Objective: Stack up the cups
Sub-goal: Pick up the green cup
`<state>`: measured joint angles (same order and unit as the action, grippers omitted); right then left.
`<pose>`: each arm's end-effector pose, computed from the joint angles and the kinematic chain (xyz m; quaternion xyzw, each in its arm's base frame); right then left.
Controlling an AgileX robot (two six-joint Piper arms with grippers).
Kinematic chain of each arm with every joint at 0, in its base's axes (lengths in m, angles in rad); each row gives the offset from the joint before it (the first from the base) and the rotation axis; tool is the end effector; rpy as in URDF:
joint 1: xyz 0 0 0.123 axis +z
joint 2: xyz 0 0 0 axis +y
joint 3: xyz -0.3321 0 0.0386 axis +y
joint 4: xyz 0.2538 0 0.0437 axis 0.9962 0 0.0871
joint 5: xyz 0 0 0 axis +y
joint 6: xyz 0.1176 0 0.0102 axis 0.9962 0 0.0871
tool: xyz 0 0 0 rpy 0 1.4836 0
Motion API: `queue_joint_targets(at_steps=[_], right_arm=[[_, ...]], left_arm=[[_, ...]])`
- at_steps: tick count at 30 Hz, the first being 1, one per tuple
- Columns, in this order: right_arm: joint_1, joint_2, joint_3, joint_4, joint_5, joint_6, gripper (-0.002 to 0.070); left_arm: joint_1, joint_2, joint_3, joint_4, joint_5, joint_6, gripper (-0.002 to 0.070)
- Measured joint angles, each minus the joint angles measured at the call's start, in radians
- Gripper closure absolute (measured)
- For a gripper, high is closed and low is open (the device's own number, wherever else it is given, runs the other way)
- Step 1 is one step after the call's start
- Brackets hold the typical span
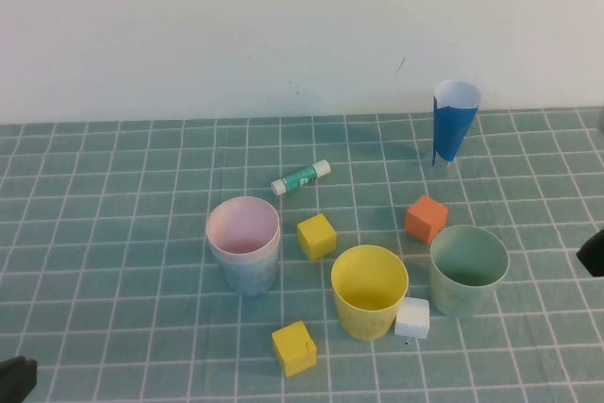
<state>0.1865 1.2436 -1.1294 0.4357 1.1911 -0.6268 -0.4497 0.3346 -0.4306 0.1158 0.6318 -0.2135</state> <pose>0.2154 0.0877 0.3638 -0.3401 0.9001 0.1692 0.2134 0.0518 -0.0161 0.2855 0.1208 0.8368 -0.1221 0.5198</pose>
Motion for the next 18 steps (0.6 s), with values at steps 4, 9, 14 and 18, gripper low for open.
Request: queue_joint_targets(at_steps=[4,9,14,18], right_arm=[[0.085,0.137,-0.1,-0.18,0.009,0.106,0.0678],[0.156,0.285,-0.201,-0.287,0.027,0.157,0.0678],[0.233,0.39,-0.252,-0.385,0.031,0.179,0.0678],[0.246,0.465,-0.262,-0.424,0.031,0.184,0.0619]], left_arm=[[0.0,0.0,0.0,0.006,0.003,0.0,0.0676],[0.0,0.0,0.0,0.02,0.003,0.023,0.0676],[0.0,0.0,0.0,0.04,0.003,0.027,0.0676],[0.0,0.0,0.0,0.044,0.003,0.038,0.0676]])
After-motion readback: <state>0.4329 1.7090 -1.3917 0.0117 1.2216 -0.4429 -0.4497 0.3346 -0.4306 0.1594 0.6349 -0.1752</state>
